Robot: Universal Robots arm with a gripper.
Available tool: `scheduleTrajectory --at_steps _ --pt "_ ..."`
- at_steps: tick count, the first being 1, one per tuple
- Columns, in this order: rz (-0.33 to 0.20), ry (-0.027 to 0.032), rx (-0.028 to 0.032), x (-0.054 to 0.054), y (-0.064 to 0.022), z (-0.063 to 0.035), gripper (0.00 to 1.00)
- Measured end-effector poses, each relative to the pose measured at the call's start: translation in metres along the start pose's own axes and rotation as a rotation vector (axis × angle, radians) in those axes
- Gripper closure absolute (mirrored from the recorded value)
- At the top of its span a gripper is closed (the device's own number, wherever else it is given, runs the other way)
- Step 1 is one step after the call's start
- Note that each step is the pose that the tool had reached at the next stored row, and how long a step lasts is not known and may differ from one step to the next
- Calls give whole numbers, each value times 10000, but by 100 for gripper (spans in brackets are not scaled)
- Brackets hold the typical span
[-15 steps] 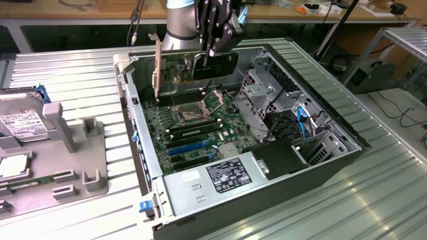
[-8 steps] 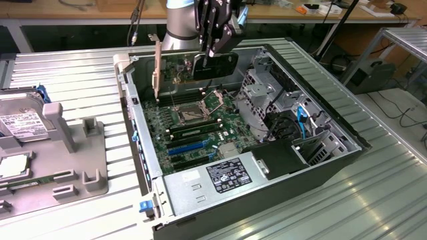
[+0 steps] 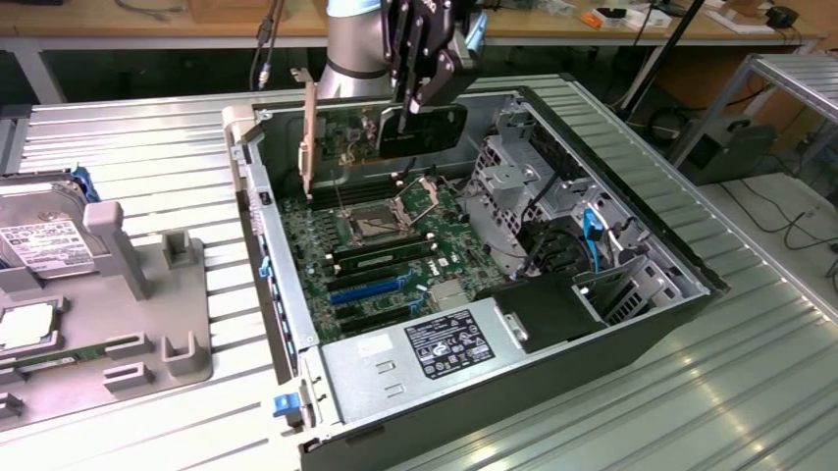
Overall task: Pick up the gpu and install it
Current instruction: 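Insert the gpu into the slot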
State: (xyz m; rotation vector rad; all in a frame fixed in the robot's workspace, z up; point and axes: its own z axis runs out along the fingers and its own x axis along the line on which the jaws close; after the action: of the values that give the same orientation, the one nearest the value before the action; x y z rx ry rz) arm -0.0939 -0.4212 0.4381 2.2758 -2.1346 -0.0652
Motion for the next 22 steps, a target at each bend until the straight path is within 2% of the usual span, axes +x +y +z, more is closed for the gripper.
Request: scheduleTrajectory --at_steps 22 --pt "0 0 0 1 -2 50 73"
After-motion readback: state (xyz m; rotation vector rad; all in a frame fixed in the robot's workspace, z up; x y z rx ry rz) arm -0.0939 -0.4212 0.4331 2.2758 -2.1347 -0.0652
